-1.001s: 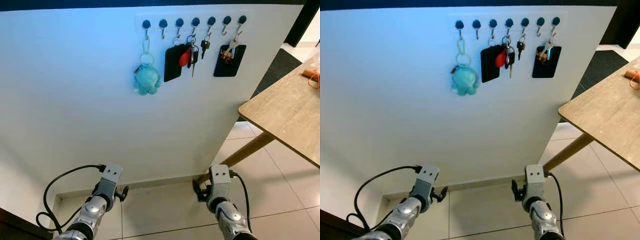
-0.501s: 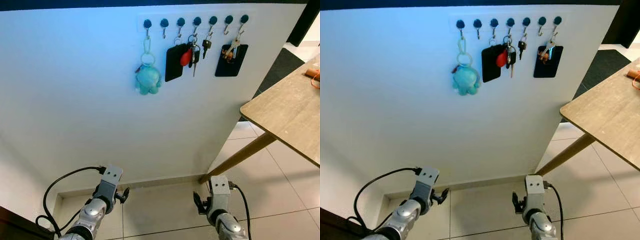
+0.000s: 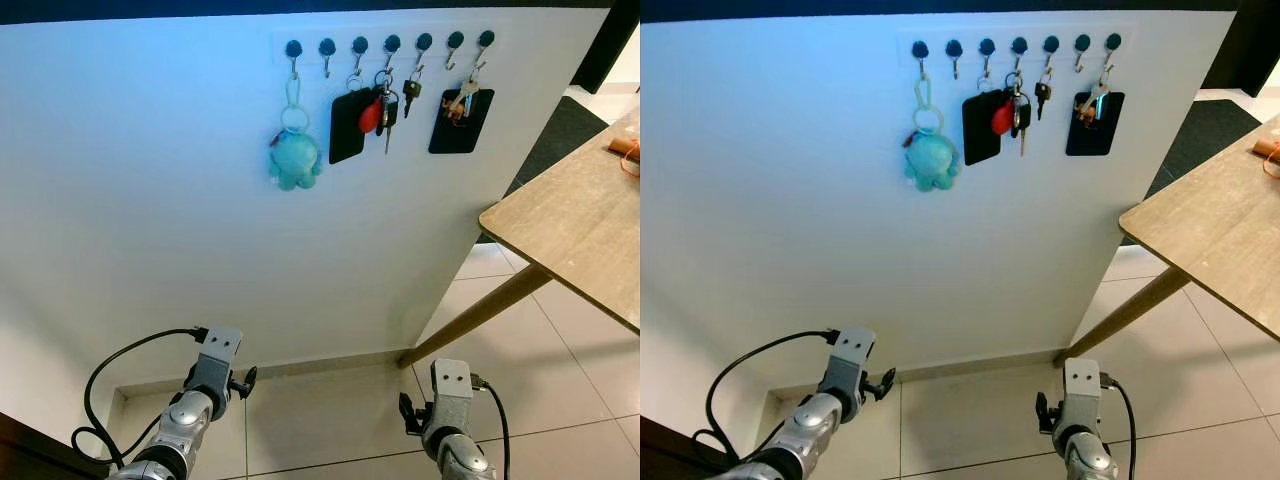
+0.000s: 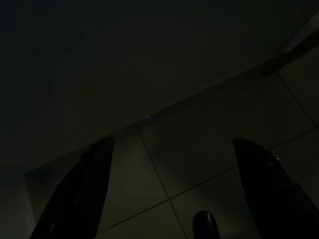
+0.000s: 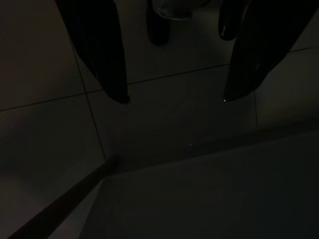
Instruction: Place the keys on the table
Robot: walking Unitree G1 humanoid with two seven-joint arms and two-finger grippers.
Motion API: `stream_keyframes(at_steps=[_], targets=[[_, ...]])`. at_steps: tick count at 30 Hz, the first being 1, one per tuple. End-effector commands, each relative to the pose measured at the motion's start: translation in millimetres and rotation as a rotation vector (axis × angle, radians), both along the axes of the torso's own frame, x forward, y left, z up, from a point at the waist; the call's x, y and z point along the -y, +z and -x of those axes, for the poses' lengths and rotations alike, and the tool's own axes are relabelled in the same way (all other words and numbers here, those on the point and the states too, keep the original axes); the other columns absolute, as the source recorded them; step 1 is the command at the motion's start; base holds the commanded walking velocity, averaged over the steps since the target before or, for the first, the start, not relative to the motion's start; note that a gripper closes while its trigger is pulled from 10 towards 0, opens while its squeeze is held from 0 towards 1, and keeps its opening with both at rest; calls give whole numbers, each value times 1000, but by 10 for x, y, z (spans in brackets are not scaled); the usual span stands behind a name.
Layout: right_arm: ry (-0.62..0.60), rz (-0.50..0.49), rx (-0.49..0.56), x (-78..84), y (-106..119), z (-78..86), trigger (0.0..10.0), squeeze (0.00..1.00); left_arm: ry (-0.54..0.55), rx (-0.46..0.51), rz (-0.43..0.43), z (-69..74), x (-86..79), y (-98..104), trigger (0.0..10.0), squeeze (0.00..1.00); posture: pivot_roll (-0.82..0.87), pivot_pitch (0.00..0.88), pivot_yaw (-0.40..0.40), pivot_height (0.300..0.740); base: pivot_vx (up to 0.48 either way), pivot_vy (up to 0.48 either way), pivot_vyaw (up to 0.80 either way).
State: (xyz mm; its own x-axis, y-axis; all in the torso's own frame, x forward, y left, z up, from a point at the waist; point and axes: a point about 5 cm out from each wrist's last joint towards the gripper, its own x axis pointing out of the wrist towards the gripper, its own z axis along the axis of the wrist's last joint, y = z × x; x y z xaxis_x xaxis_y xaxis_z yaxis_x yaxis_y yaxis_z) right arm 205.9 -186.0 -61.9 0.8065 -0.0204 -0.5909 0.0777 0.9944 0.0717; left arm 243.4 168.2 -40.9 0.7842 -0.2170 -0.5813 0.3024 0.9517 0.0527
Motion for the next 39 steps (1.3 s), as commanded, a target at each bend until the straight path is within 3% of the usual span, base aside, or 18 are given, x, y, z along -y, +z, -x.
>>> stream_keyframes(at_steps=[1,23,39], targets=[[-8,-4,4,-10,8,-18,10000,0,5,-21,19,29,33,-29,10000,0,49,35,-6,740,0,0,0],[45,7,22,-34,60,-114,10000,0,32,-17,33,29,30,-28,10000,0,55,14,-30,740,0,0,0],[53,8,20,-40,63,-124,10000,0,34,-3,33,-4,24,-2,10000,0,58,14,-30,740,337,0,0]])
